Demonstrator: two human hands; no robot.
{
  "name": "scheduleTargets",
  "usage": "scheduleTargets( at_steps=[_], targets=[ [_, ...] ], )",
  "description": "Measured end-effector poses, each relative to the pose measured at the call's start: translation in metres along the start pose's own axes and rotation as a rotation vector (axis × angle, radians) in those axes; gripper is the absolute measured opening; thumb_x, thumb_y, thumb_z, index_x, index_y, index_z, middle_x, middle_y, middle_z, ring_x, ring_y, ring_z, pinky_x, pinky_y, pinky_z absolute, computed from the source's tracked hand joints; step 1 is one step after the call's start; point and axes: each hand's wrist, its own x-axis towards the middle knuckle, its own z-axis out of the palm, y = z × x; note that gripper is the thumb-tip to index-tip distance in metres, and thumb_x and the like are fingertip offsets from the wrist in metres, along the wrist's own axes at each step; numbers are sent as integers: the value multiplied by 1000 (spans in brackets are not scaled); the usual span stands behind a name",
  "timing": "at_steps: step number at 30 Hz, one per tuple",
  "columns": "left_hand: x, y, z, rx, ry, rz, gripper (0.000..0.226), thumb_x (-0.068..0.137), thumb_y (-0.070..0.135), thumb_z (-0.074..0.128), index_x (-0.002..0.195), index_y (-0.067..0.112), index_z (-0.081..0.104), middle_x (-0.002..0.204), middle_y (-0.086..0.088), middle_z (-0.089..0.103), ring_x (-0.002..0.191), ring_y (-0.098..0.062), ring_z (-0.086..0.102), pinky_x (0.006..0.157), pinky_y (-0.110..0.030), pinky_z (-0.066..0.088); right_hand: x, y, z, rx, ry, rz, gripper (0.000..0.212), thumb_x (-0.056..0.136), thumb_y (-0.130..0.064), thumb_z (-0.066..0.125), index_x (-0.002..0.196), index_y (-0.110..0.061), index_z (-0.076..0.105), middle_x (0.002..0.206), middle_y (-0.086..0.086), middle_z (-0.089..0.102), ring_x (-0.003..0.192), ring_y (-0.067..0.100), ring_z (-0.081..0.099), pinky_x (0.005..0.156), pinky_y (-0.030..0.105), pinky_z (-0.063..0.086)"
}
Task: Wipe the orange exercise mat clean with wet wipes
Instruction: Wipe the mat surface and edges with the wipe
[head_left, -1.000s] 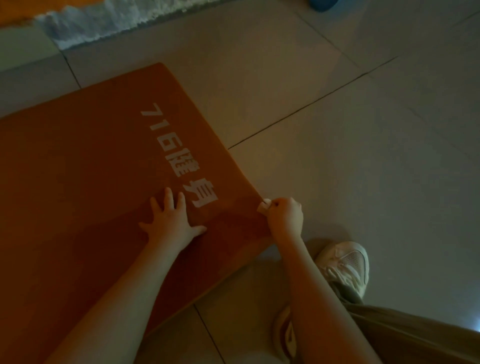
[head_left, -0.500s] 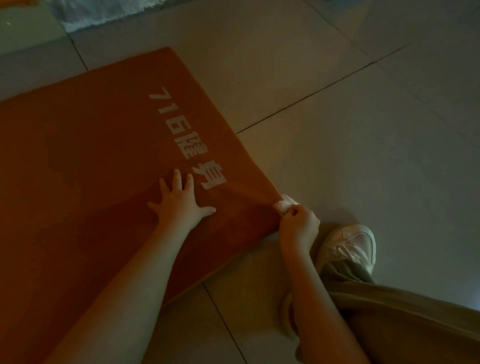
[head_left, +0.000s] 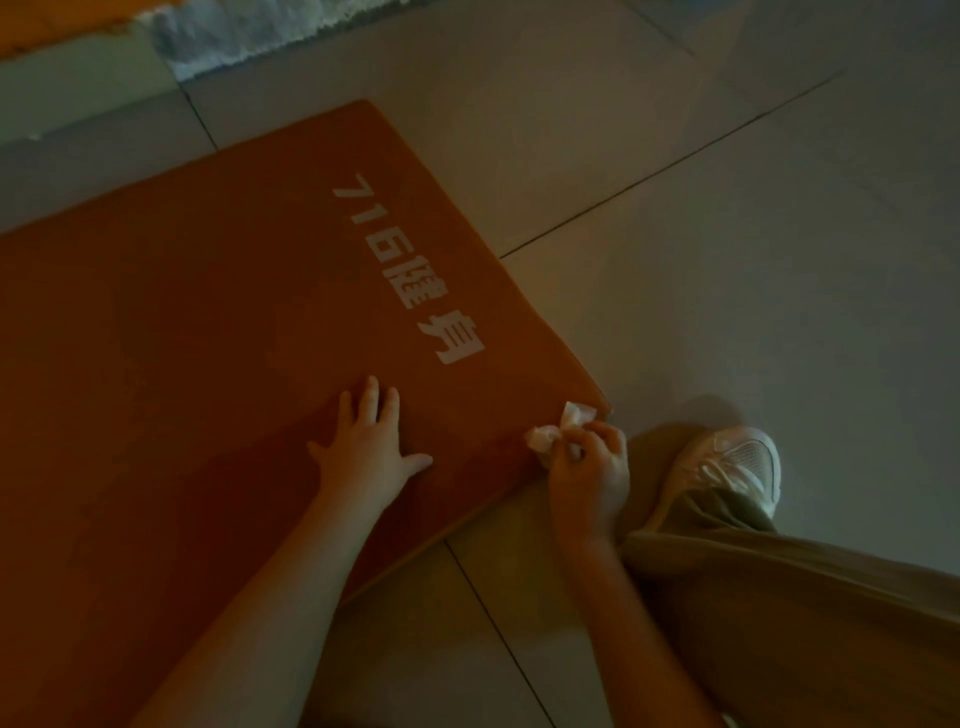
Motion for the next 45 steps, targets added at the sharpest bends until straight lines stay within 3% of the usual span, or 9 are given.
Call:
scheduleTargets(
  at_steps=[5, 8, 13, 17, 21, 27, 32, 40, 45],
  targets=[
    [2, 1, 2, -40, 10, 1, 94, 87, 55, 59, 154, 27, -1, 159, 7, -20, 147, -26, -16, 110, -69, 14, -19, -10, 12, 120, 90, 136, 12, 90, -4, 62, 99, 2, 66, 97, 13, 61, 81, 22, 61, 68, 23, 41],
    [2, 0, 3, -48, 13, -1, 94, 87, 55, 59, 154, 28, 0, 159, 7, -20, 147, -26, -16, 110, -70, 13, -55, -21, 22, 163, 38, 44, 16, 94, -12, 58, 87, -2, 68, 86, -1, 51, 64, 1, 48, 59, 9, 35],
    [2, 1, 1, -65, 23, 7, 94, 86, 55, 60, 154, 28, 1, 160, 6, -18, 147, -26, -15, 110, -70, 11, -55, -10, 24, 157, 84, -104, 9, 89, -4, 62, 80, -3, 63, 82, -3, 49, 59, 3, 45, 54, 16, 36],
    [1, -1, 2, -86, 31, 10, 93, 87, 54, 60, 154, 28, 1, 160, 6, -17, 147, -25, -16, 110, -70, 10, -24, -12, 25, 139, 167, 25, 5, 89, 5, 59, 92, 5, 63, 93, 16, 58, 76, 17, 51, 64, 29, 42],
    [1, -4, 7, -85, 56, 32, 92, 87, 55, 58, 154, 26, 2, 160, 6, -16, 147, -25, -15, 111, -69, 10, -27, -13, 29, 209, 181, 171, 16, 93, 3, 52, 106, 4, 61, 108, 14, 55, 92, 17, 54, 78, 24, 45],
    [-13, -25, 12, -1, 68, 113, 86, 90, 56, 53, 155, 25, 5, 161, 5, -11, 148, -21, -10, 115, -62, 11, -118, -24, 43, 197, 67, -30, 7, 88, 0, 64, 83, -7, 64, 81, -7, 48, 64, -2, 45, 56, 9, 31],
    [-48, -79, 9, 1, -111, -17, 95, 86, 52, 62, 153, 32, -2, 159, 5, -20, 147, -28, -13, 113, -66, 14, -104, -11, 36, 30, 59, -174, 5, 83, -9, 71, 79, -8, 68, 75, 2, 60, 75, 13, 49, 59, 23, 36],
    [-100, -142, 21, -100, -168, -189, 94, 87, 55, 60, 154, 33, -2, 159, -1, -21, 147, -32, -14, 112, -65, 19, -93, -44, 16, -158, -213, 55, 17, 96, -13, 52, 88, -7, 66, 92, 5, 61, 81, 15, 51, 62, 25, 34],
    [-101, -146, 21, -108, -213, -152, 102, 83, 54, 66, 154, 33, -3, 158, -1, -24, 146, -32, -16, 112, -67, 16, -79, -60, 4, -361, -377, 47, 20, 95, -28, 57, 84, -12, 62, 73, -3, 54, 64, 12, 51, 49, 23, 34]
  ],
)
